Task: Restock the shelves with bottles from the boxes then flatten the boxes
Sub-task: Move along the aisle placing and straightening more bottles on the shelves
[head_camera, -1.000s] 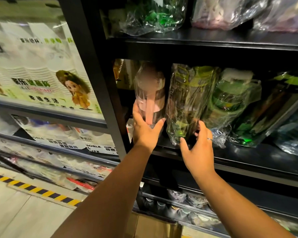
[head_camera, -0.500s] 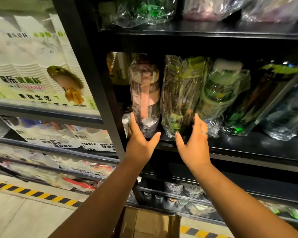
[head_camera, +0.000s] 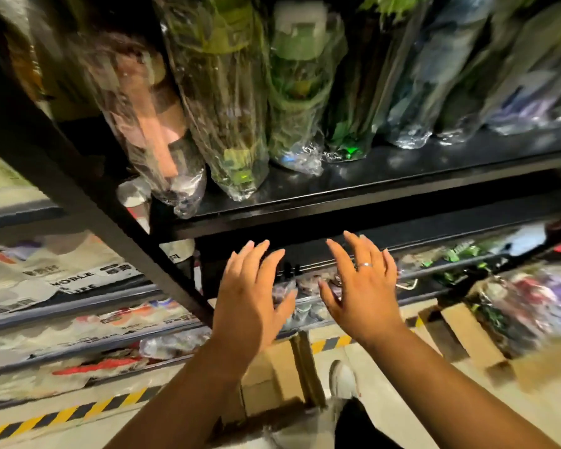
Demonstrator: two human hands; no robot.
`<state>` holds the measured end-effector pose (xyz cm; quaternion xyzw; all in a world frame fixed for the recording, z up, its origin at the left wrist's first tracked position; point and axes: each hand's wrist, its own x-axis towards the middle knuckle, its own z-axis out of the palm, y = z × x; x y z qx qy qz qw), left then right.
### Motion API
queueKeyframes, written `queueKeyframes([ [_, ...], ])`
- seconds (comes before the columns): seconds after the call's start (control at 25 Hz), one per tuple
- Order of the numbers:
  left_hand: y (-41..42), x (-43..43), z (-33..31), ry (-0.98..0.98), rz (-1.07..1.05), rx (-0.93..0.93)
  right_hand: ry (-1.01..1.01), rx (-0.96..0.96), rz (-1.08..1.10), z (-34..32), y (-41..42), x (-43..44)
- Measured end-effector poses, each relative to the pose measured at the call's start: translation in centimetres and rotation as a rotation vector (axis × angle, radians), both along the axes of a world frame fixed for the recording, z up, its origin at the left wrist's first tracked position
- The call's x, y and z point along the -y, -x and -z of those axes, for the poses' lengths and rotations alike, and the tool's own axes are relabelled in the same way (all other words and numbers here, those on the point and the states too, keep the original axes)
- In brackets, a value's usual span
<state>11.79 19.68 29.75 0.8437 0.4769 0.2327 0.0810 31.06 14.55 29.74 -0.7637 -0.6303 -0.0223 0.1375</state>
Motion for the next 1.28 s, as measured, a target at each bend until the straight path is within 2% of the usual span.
queueKeyframes([
  [0.16, -5.8, 2.5, 1.0, 0.088, 0.142, -0.188, 0.080, -0.018, 0.200, 0.3, -4.5, 6.1],
  [0.44, -17.9, 10.3, 1.0, 0.166, 0.350, -0.207, 0.150, -0.063, 0.533, 0.3, -16.5, 18.2],
  [0.72, -38.2, 22.0, 1.5, 0.180, 0.539, -0.216, 0.257, -0.094, 0.713, 1.0, -32.1, 32.8],
  [0.84, -44.6, 25.4, 1.7, 0.218, 0.650, -0.248, 0.216, -0.111, 0.800, 0.7, -37.1, 37.2],
  [1.04, -53.9, 27.1, 2.6, 0.228, 0.685, -0.272, 0.251, -0.194, 0.858, 1.1, -45.5, 40.4],
  [1.2, -60.9, 25.2, 5.4, 0.240, 0.768, -0.211, 0.289, -0.223, 0.863, 2.8, -52.7, 38.7],
  [1.28, -66.0, 24.0, 6.8, 0.262, 0.751, -0.264, 0.323, -0.234, 0.872, 4.0, -57.4, 37.1],
])
